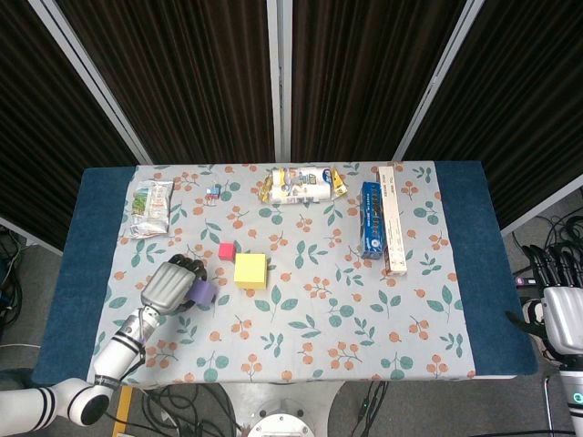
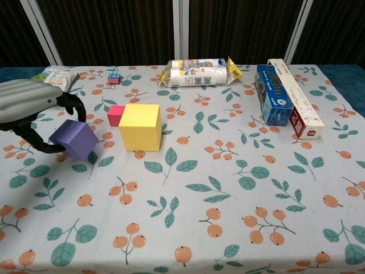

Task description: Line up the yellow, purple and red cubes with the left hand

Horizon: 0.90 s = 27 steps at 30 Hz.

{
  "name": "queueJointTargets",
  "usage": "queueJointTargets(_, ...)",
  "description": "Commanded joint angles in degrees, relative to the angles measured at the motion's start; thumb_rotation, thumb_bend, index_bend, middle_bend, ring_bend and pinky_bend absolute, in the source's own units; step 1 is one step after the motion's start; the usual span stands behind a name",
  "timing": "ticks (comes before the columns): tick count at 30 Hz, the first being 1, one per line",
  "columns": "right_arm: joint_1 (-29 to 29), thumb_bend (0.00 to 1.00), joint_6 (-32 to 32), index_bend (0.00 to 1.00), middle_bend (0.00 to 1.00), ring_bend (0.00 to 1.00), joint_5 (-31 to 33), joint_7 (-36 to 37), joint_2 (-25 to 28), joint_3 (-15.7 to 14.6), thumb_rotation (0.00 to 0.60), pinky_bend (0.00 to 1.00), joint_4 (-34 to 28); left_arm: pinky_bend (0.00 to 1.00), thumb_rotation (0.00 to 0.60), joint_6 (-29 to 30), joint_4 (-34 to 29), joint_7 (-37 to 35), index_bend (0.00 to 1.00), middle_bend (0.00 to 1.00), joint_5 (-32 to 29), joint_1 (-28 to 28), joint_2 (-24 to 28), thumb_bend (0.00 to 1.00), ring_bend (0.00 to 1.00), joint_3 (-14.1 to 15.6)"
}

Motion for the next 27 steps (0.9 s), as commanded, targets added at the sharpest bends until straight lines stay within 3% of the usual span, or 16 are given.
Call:
queueJointTargets(1,0.0,0.00,-0.1,0.00,0.07,0.00,-0.1,0.1,-0.1,-0.1,0.600,0.03,0.1,0.39,0.600,-0.7,-5.0,-0.1,0.53,0.51,2.1,0.3,1.8,0.30,0.45,0.1)
queueJointTargets(10,-0.4,0.00,0.3,0.00,0.07,0.00,0.1,0.5,0.2,-0.2,0.600,0.03,0.3,0.69,0.600,-3.9,-9.3,6.0,0.53,0.63,0.4,-1.6,0.4,0.30,0.63,-1.9)
queueJointTargets(13,-0.5,0.00,0.3,0.00,0.07,0.00,0.1,0.8,0.2,-0.3,0.600,0.03,0.5,0.74,0.600,-4.9,-9.7,7.8,0.53,0.66,-0.4,-2.3,-0.3,0.30,0.66,-2.4)
queueJointTargets(21,-0.5,0.00,0.1,0.00,0.07,0.00,0.1,1.1,0.2,-0.4,0.600,0.03,0.8,0.72,0.600,-4.6,-5.7,13.5,0.53,0.64,6.9,-4.0,-3.3,0.29,0.66,-1.1)
queueJointTargets(27,-0.7,0.00,0.3,0.00,0.07,0.00,0.1,1.2,0.1,-0.5,0.600,0.03,0.8,0.68,0.600,-5.3,-0.7,11.1,0.53,0.62,18.7,-6.9,-3.2,0.29,0.64,1.3)
